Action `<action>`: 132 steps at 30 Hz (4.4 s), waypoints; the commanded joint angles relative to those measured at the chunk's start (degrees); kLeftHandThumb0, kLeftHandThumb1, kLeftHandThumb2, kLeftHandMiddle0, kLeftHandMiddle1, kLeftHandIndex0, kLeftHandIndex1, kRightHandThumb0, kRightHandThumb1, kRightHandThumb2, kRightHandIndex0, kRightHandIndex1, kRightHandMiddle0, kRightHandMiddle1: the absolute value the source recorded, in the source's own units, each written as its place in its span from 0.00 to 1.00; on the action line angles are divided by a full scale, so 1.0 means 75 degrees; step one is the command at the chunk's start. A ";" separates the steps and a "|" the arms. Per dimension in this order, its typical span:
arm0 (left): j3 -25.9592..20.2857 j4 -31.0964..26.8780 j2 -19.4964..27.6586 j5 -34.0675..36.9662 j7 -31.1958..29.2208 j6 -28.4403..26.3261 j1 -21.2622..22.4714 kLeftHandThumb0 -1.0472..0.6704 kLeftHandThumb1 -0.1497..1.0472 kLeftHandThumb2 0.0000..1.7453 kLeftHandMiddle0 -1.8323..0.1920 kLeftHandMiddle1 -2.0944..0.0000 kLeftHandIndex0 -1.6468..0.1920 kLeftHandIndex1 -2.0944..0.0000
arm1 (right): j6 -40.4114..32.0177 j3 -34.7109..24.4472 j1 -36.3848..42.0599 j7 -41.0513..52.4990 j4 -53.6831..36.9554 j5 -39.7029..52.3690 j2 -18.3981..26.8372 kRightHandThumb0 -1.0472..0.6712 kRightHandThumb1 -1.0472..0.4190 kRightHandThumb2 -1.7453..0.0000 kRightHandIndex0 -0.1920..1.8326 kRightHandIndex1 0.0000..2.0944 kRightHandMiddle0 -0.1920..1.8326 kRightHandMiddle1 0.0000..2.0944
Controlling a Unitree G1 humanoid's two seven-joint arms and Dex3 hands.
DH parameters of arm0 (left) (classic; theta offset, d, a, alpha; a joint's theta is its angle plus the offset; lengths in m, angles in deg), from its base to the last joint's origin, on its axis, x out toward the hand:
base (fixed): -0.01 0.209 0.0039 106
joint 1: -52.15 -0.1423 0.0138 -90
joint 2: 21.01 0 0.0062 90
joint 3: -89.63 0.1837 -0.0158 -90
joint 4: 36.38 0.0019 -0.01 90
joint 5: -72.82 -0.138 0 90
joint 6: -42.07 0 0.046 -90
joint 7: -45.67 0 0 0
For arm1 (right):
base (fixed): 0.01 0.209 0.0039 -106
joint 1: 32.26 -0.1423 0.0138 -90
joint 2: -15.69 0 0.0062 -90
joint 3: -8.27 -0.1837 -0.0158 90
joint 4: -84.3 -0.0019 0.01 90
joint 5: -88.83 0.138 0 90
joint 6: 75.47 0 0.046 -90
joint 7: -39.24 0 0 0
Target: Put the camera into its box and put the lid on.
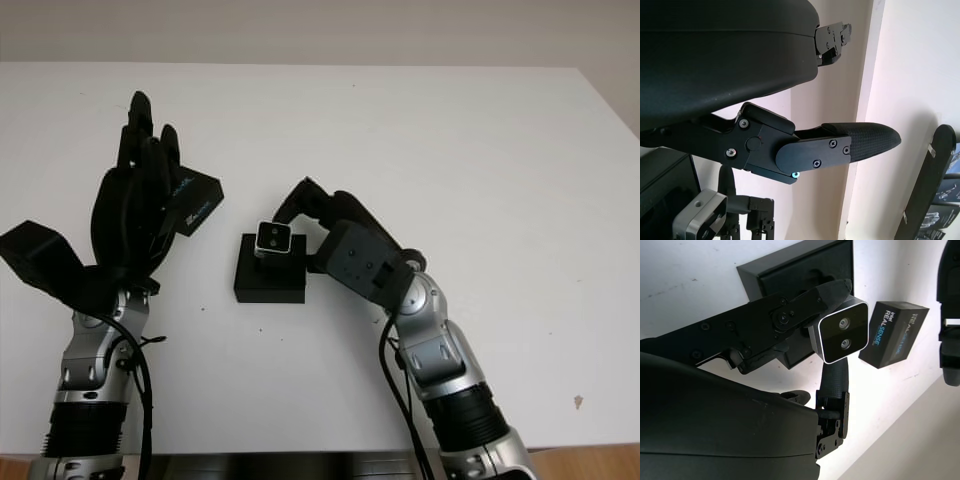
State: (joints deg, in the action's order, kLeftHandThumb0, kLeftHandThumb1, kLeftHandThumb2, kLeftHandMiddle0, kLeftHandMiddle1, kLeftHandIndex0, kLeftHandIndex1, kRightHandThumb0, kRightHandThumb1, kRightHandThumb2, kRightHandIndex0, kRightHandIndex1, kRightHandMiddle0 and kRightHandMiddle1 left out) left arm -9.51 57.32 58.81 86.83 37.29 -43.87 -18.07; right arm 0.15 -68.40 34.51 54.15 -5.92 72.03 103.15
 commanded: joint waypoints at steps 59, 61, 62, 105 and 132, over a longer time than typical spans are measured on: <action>0.0016 -0.0198 -0.0069 0.0039 -0.0007 0.0045 -0.0097 0.16 1.00 0.30 1.00 1.00 1.00 1.00 | 0.0249 0.0216 0.0116 0.0126 0.0315 -0.0347 0.0091 0.37 0.03 0.97 0.25 0.03 0.22 0.90; 0.0023 -0.0215 -0.0058 0.0024 -0.0001 0.0025 -0.0106 0.15 1.00 0.30 1.00 1.00 1.00 1.00 | 0.0194 0.0223 0.0119 0.0134 0.0274 -0.0396 0.0091 0.36 0.04 0.97 0.25 0.03 0.22 0.89; 0.0028 -0.0223 -0.0052 0.0011 0.0001 0.0024 -0.0110 0.15 1.00 0.30 1.00 1.00 1.00 1.00 | 0.0178 0.0215 0.0127 0.0122 0.0258 -0.0401 0.0078 0.36 0.04 0.97 0.25 0.03 0.22 0.89; -0.0553 0.0920 0.3358 -0.0658 -0.2212 0.0687 0.1214 0.25 1.00 0.13 0.81 0.94 0.84 0.93 | 0.0230 -0.1838 -0.0612 -0.0416 -0.0451 0.1745 -0.0200 0.21 0.00 0.91 0.11 0.04 0.13 0.08; 0.4825 0.6109 0.5096 -0.8631 -0.1383 0.3544 0.6089 0.37 0.78 0.04 0.90 0.98 0.89 0.99 | 0.0655 -0.1805 -0.0538 -0.0686 -0.0021 0.1803 -0.0175 0.21 0.00 0.89 0.15 0.03 0.02 0.34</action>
State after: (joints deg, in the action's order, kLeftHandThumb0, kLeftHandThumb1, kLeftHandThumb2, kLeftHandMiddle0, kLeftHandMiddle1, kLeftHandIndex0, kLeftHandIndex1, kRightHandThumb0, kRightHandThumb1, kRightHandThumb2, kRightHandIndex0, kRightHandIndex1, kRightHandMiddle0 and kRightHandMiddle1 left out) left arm 25.60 101.28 97.92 22.90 26.12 -17.32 25.26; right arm 4.18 -82.04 30.49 49.32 -6.20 85.66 101.54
